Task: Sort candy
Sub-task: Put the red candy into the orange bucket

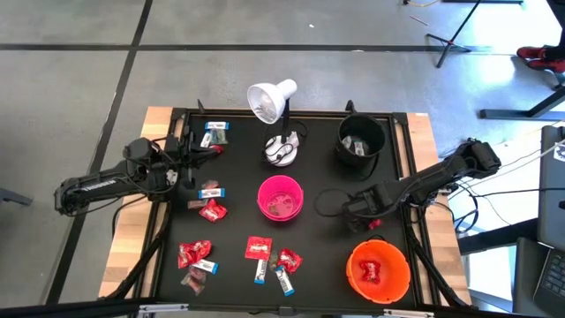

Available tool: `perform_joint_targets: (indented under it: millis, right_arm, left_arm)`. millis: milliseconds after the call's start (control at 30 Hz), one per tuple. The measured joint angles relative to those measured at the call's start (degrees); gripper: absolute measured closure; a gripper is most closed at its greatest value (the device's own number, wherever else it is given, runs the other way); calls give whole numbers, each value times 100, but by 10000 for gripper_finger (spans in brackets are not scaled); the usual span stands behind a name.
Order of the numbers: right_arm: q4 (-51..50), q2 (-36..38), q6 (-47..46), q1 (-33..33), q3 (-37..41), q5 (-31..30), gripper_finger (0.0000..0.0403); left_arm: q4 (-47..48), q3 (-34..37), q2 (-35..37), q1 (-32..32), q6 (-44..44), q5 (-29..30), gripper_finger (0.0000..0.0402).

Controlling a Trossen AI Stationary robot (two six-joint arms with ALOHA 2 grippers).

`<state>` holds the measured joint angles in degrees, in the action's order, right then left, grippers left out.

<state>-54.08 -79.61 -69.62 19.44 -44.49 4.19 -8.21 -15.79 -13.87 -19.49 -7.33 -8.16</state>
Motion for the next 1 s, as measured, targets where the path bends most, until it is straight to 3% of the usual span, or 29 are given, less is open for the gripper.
perform_joint_targets:
  millis: [333,633,800,1000]
  right_arm:
    - [-658,1,764,4,-1093,-504,390]
    - [-1094,7,2063,20,-2323,-784,387]
    - [-1157,7,2451,388,-2887,-632,394]
    - [-1449,9,1913,1288,-3414,-702,388]
  left_arm:
    - [0,2,2,0,0,-2,400]
    - [0,1,0,0,0,-1,400]
    - [-2,0,2,0,0,-2,400]
    - [0,2,0,0,0,0,400]
